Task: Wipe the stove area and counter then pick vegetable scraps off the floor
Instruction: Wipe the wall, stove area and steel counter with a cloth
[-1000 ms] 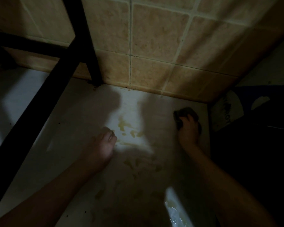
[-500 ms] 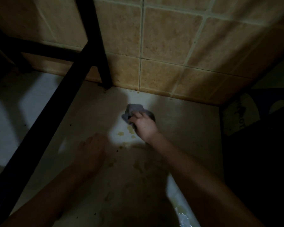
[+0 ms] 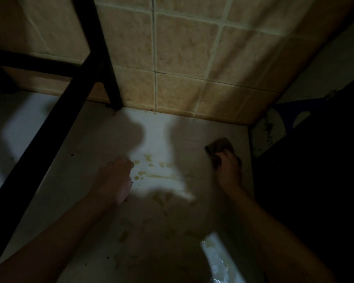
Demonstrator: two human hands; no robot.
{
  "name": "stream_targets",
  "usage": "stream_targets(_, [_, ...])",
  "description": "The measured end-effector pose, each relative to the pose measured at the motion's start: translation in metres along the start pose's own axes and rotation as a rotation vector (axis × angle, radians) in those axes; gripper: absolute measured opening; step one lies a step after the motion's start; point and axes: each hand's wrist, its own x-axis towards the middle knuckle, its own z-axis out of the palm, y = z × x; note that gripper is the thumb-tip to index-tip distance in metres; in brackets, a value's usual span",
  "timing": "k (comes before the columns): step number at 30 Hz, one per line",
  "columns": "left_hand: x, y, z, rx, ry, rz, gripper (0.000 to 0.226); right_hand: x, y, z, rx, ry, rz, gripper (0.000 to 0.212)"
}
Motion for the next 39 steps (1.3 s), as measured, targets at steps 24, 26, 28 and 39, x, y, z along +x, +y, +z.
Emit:
stream_targets(24, [-0.074,-0.036,0.01,-0.024,-0.035,-0.076,0.042,-0.033,-0.18,0.07,-0.028,-0.388,-0.638,0.029])
stream_targets(26, [-0.077,-0.036,0.008,-0.032,-0.013,-0.075,0.042,-0.049,-0.179,0.071,-0.08,-0.424,-0.76,0.028])
stream_targets(28, [-0.077,-0.037,0.009,-0.065,0.004,-0.08,0.041,-0.056,-0.168,0.067,-0.117,-0.435,-0.812,0.032])
stream_targets(39, [-0.083,-0.044,0.037,-0.078,-0.039,0.006,0.038,-0.062,-0.057,0.021,0.083,-0.193,-0.29,0.029])
